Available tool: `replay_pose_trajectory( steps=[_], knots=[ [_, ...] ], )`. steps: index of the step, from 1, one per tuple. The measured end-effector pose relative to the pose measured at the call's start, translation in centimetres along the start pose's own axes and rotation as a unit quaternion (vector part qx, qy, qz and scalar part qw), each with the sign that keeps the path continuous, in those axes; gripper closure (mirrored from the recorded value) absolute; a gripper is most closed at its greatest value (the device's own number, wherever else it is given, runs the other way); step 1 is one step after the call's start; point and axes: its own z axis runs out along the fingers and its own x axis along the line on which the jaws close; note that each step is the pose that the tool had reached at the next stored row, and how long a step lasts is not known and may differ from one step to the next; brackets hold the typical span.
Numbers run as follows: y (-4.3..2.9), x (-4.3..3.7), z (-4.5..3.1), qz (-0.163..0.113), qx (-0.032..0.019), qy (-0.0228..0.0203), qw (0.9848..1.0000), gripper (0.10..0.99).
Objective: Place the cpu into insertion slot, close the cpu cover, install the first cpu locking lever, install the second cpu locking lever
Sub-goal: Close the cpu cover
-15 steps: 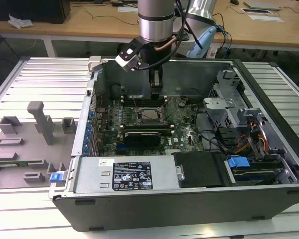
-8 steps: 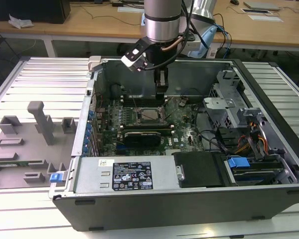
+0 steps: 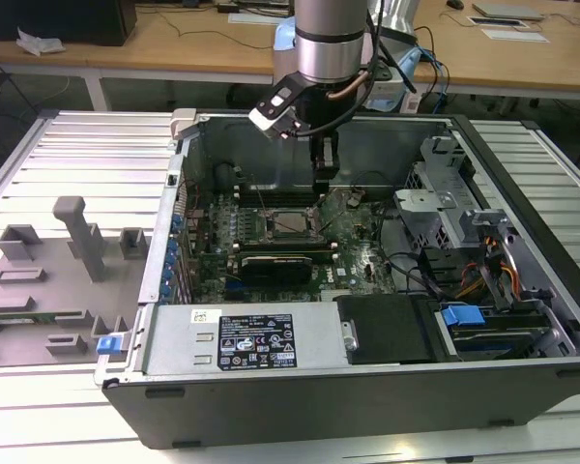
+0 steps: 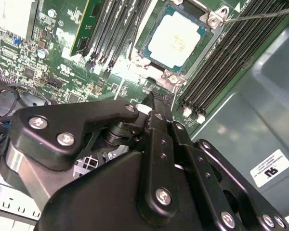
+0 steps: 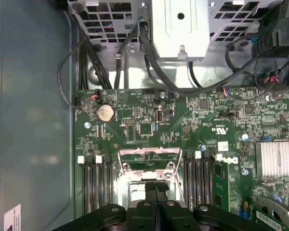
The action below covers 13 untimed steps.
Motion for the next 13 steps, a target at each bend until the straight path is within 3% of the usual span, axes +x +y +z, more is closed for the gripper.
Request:
replay_pose_trajectory(
  steps=[13],
  knots=[
    [2.11,0.0,0.16,0.0,0.0004,0.0,1.0,0.98]
  ],
)
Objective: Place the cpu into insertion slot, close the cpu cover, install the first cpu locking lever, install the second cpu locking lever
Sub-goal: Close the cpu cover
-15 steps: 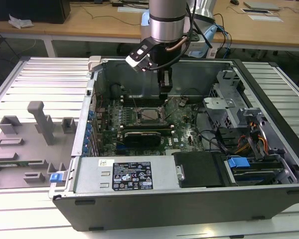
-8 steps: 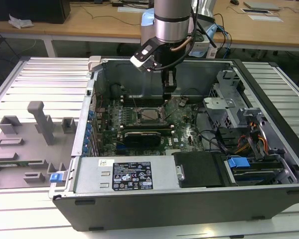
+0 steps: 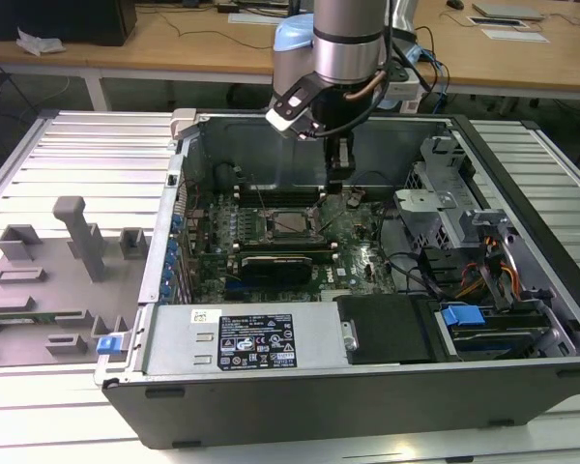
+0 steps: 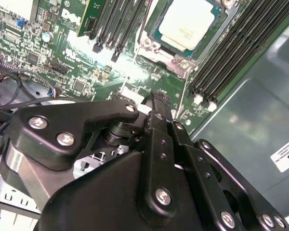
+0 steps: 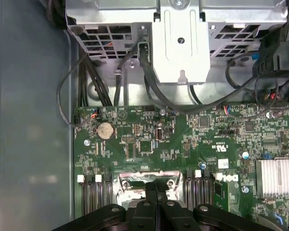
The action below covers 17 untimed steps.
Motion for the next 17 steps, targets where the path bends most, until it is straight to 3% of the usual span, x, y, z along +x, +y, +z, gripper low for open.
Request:
replay_pose_trajectory(
  steps=[9,11,17],
  knots=[
    [1.09,0.01,0.09,0.0,0.0002,0.0001,1.0,0.98],
    [1.95,0.02,0.15,0.0,0.0004,0.0,1.0,0.98],
    [1.98,0.01,0.17,0.0,0.0004,0.0,1.0,0.98]
  ],
)
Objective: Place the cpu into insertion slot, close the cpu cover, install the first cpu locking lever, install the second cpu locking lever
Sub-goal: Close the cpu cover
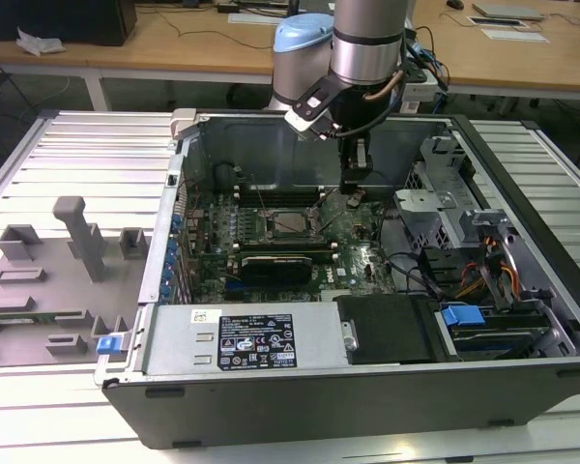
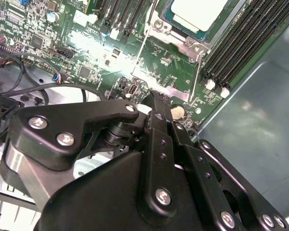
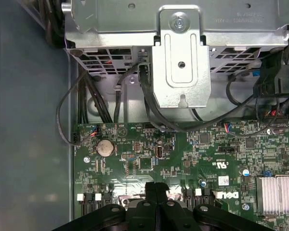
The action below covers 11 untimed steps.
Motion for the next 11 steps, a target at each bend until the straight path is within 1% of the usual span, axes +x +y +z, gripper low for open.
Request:
replay_pose_trajectory(
  steps=[3,8,11],
  knots=[
    [0.18,0.01,0.14,-0.002,-0.0001,0.0002,1.0,0.98],
    [0.85,0.03,0.49,-0.007,-0.0001,0.0006,1.0,0.98],
    [0.88,0.05,1.12,-0.007,-0.0001,0.0006,1.0,0.98]
  ],
)
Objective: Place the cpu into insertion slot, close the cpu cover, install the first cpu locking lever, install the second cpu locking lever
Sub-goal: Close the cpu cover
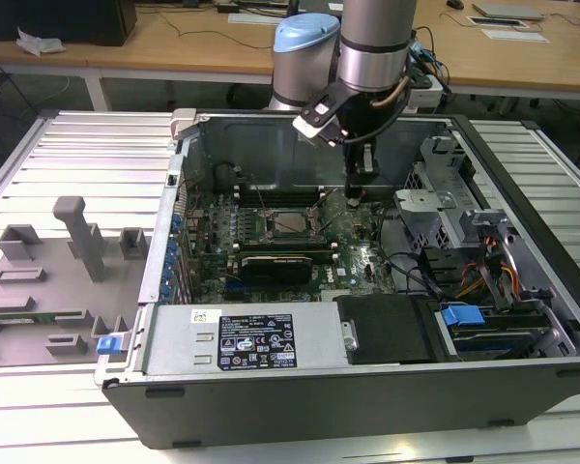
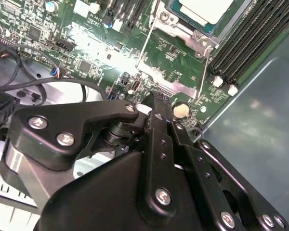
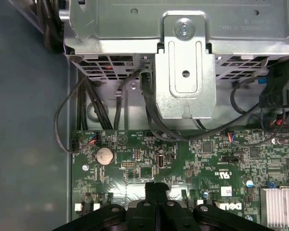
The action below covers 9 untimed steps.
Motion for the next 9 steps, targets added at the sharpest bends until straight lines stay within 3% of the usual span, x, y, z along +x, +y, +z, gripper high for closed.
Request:
replay_pose_trajectory(
  steps=[4,8,9],
  knots=[
    [0.03,0.01,0.65,0.0,0.0001,0.0,1.0,0.98],
    [0.04,0.01,0.68,0.0,0.0002,0.0001,1.0,0.98],
    [0.05,0.01,0.7,0.0,0.0027,0.0026,1.0,0.98]
  ],
)
